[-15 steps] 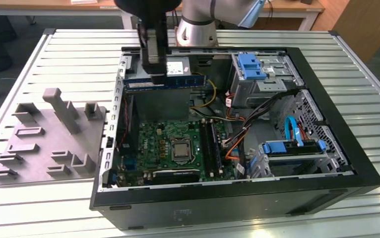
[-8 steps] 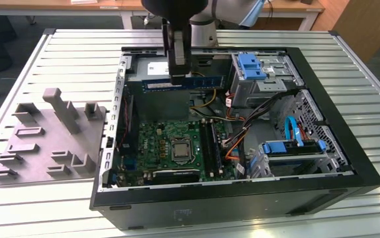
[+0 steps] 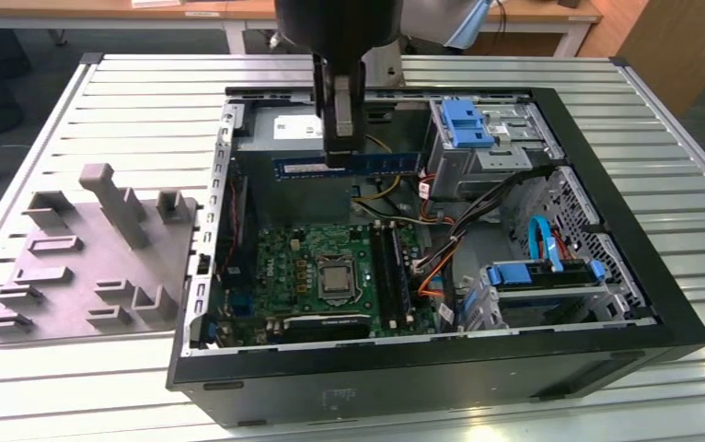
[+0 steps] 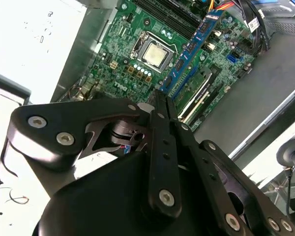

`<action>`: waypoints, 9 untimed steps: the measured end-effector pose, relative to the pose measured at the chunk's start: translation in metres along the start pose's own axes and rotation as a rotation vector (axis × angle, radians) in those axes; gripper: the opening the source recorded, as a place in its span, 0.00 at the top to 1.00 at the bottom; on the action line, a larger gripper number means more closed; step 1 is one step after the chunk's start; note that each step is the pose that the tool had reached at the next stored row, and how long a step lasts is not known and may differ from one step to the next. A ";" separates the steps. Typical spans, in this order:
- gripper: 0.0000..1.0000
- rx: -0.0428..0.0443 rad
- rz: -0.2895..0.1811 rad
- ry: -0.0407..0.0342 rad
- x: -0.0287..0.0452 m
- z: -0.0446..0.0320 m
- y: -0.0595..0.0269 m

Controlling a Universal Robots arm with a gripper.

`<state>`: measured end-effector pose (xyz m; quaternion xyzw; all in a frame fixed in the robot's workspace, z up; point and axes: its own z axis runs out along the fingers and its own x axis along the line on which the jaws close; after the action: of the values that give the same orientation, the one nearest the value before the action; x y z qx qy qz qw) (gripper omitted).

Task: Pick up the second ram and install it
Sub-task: 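Pick up the second ram and move it above second insertion slot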

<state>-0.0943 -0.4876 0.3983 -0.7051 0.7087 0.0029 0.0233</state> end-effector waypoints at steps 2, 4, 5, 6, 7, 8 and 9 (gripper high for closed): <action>0.87 0.0001 0.008 0.0003 0.0001 0.0036 -0.0005; 0.87 0.0003 0.015 0.0005 0.0003 0.0073 -0.0013; 0.87 0.0003 0.018 0.0005 0.0003 0.0091 -0.0016; 0.87 0.0003 0.021 0.0006 0.0004 0.0110 -0.0019; 0.87 0.0002 0.025 0.0007 0.0005 0.0128 -0.0019; 0.87 0.0001 0.029 0.0009 0.0005 0.0145 -0.0019; 0.87 0.0000 0.034 0.0011 0.0006 0.0165 -0.0018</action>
<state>-0.0920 -0.4876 0.3819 -0.6928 0.7207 0.0029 0.0228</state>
